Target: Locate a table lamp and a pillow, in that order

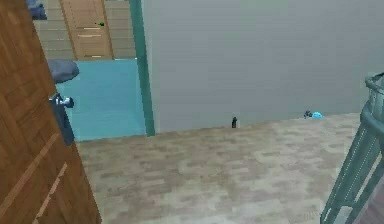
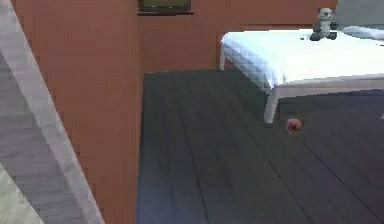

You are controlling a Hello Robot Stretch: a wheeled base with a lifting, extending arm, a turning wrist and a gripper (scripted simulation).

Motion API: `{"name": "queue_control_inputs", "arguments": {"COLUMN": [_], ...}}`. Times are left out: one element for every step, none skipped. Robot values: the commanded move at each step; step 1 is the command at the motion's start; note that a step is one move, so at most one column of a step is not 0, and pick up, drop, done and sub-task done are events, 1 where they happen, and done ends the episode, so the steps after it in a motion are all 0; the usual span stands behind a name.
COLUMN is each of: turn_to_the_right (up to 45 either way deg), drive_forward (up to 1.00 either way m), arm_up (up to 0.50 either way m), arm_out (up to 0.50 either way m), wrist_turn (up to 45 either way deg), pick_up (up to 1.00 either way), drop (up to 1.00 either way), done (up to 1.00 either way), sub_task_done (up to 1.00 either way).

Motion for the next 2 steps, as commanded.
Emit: {"name": "queue_control_inputs", "arguments": {"turn_to_the_right": [0.0,-15.0], "drive_forward": [0.05,0.0], "arm_up": [0.0,0.0], "arm_out": [0.0,0.0], "wrist_turn": [0.0,0.0], "pick_up": [0.0,0.0], "drop": [0.0,0.0], "done": [0.0,0.0], "sub_task_done": [0.0,0.0]}}
